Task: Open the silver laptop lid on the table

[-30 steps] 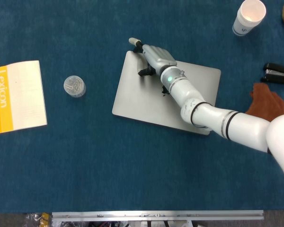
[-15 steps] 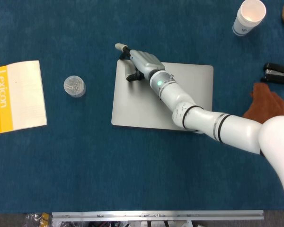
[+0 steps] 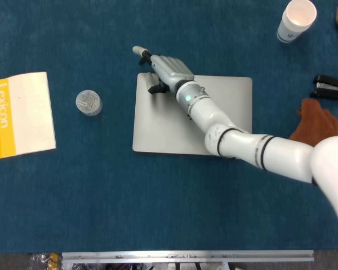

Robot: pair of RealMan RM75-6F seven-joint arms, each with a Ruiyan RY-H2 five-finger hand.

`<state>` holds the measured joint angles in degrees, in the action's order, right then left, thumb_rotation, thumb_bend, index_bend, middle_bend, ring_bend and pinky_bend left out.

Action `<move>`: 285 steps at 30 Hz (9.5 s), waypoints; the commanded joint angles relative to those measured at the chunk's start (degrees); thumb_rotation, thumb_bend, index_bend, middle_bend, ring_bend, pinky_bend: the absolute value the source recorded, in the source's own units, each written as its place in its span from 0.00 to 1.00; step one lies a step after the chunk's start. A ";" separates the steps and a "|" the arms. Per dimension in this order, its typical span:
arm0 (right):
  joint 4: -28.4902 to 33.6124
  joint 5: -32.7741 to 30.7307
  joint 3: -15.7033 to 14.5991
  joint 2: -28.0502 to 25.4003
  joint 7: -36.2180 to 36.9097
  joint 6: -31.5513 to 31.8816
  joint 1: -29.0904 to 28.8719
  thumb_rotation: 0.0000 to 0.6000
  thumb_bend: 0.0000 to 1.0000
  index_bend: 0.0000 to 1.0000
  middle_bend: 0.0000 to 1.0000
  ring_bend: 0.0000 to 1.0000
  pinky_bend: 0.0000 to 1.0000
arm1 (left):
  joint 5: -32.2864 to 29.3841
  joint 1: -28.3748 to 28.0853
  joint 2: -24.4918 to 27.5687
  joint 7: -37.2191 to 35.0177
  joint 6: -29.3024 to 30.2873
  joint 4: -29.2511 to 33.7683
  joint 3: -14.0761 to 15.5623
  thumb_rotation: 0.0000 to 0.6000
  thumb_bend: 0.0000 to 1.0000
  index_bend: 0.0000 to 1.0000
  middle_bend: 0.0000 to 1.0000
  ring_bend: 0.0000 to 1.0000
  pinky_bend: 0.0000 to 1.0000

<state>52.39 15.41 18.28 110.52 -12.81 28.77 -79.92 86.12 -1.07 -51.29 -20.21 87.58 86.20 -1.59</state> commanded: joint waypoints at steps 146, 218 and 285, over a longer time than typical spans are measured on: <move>21.79 59.72 -10.47 -14.18 -11.83 24.83 38.54 1.00 0.22 0.00 0.14 0.08 0.16 | 2.47 0.54 -0.44 0.71 2.18 1.71 0.78 1.00 0.38 0.08 0.06 0.00 0.07; 20.38 47.50 -9.99 6.29 -28.58 22.32 27.57 1.00 0.37 0.00 0.10 0.06 0.15 | 3.30 1.90 -1.07 -2.84 3.92 -1.52 1.34 1.00 0.38 0.08 0.05 0.00 0.07; 29.27 39.64 -4.97 -2.92 -44.87 29.03 18.80 1.00 0.51 0.00 0.10 0.06 0.15 | 27.88 -20.67 -5.18 2.74 -17.78 1.38 10.88 1.00 0.38 0.09 0.06 0.02 0.07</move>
<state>81.64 55.06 13.32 107.61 -57.69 57.79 -61.11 113.76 -20.81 -55.86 -18.07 70.84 87.21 9.13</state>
